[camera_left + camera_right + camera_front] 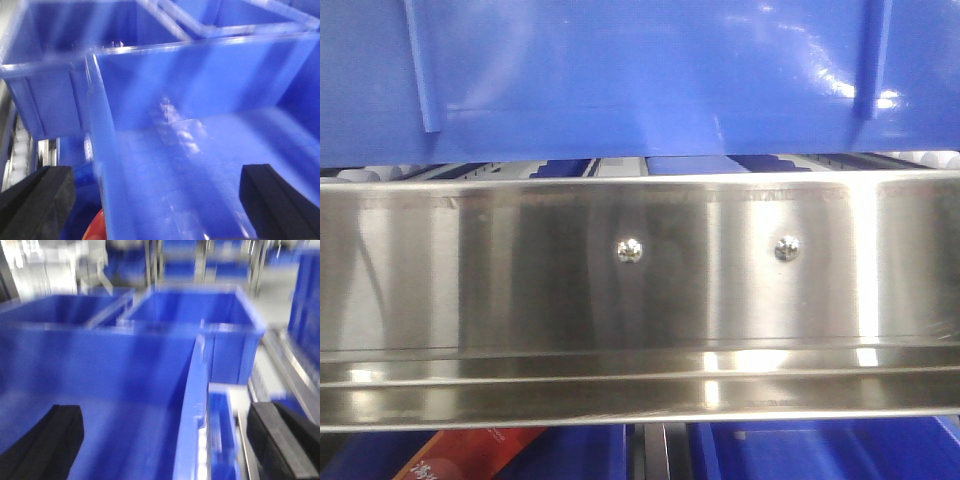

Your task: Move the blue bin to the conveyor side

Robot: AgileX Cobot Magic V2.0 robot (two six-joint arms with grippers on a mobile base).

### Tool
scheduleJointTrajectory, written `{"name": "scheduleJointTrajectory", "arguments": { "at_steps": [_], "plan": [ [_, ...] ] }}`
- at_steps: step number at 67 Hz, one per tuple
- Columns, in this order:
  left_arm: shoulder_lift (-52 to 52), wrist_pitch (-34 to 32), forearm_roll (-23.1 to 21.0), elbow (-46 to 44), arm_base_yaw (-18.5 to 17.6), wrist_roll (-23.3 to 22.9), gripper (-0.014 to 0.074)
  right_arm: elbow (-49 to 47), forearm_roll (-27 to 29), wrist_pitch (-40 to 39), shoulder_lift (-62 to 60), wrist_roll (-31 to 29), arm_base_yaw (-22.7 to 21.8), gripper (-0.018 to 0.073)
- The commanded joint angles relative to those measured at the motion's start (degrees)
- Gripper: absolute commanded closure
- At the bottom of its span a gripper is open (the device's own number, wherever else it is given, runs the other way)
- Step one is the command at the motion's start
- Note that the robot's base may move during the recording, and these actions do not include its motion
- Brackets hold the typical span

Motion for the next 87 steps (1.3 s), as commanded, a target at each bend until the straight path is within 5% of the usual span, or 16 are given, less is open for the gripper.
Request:
{"name": "scheduleJointTrajectory", "arguments": {
  "at_steps": [1, 11, 22, 47, 87],
  "plan": [
    [2.4, -0.2, 0.6, -4.0, -0.4, -0.3, 0.0025, -6.5, -0.2, 4.8, 4.9, -0.4, 0.1, 0.0],
    [5.7, 4.4, 3.7, -10.0, -0.4, -0.3, 0.0025, -15.9, -0.2, 11.5, 11.6, -0.4, 0.1, 0.0],
    [12.1, 17.9, 8.7, -17.4, -0.4, -4.2, 0.0025, -24.6, -0.4, 20.7, 18.9, -0.4, 0.1, 0.0],
    [21.1, 17.9, 8.8, -22.0, -0.4, -8.3, 0.0025, -31.8, -7.6, 24.6, 29.6, 2.7, -0.1, 0.0],
    [28.4, 17.9, 8.8, -21.9, -0.4, -8.4, 0.0025, -27.5, -7.2, 24.6, 38.2, 1.8, -1.3, 0.0]
  ]
}}
